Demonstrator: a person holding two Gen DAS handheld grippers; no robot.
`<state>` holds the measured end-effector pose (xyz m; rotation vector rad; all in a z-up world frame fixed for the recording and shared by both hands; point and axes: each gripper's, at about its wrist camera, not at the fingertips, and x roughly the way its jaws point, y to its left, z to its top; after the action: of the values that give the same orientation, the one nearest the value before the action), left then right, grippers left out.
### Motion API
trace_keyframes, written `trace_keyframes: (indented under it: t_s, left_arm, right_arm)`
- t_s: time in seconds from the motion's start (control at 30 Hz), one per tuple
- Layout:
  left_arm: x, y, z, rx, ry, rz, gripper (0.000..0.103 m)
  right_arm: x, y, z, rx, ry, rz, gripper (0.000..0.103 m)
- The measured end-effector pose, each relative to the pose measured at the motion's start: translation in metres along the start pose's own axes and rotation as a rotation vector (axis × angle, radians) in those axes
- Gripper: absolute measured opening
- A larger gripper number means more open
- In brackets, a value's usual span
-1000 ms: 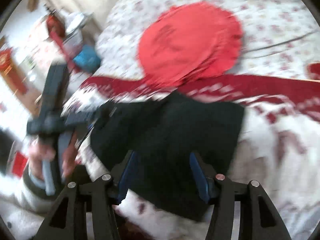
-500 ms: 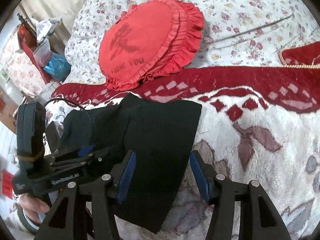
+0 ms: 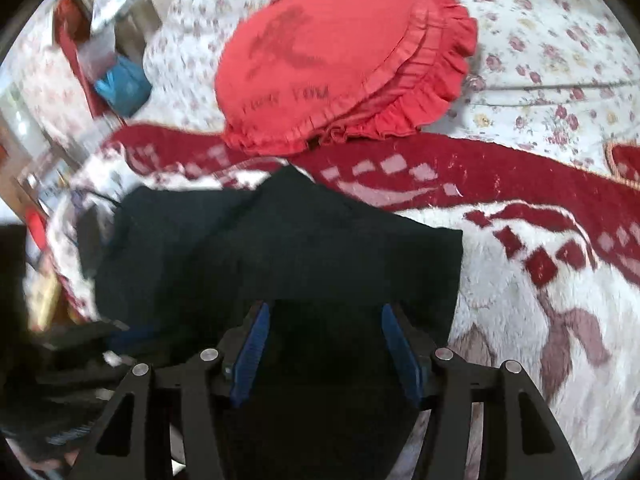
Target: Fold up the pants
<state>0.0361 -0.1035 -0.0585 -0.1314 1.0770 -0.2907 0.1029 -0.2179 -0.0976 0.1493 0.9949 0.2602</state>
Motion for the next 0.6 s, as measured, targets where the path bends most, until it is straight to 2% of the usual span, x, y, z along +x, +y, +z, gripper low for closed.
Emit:
trace_keyframes:
  t_s: [0.13, 0.27, 0.4, 0.53, 0.6]
  left_arm:
    - [-0.014, 0.01, 0.007, 0.005, -0.042, 0.062, 0.03]
    - [-0.021, 0.027, 0.008, -0.034, -0.048, 0.088, 0.03]
    - [-0.03, 0.039, 0.005, -0.059, -0.062, 0.118, 0.03]
    - [-0.038, 0.046, 0.0, -0.073, -0.071, 0.141, 0.03]
    - [-0.042, 0.051, -0.002, -0.084, -0.077, 0.154, 0.037]
  right_arm:
    - [-0.009, 0.007, 0.004, -0.008, -0.017, -0.005, 0.056]
    - [-0.02, 0.026, 0.003, -0.066, -0.029, 0.006, 0.057]
    - [-0.014, 0.048, -0.003, -0.124, -0.013, 0.028, 0.057]
    - [0.014, 0.067, -0.014, -0.183, 0.043, -0.029, 0.058]
    - [0.01, 0.071, -0.013, -0.196, 0.039, -0.047, 0.058]
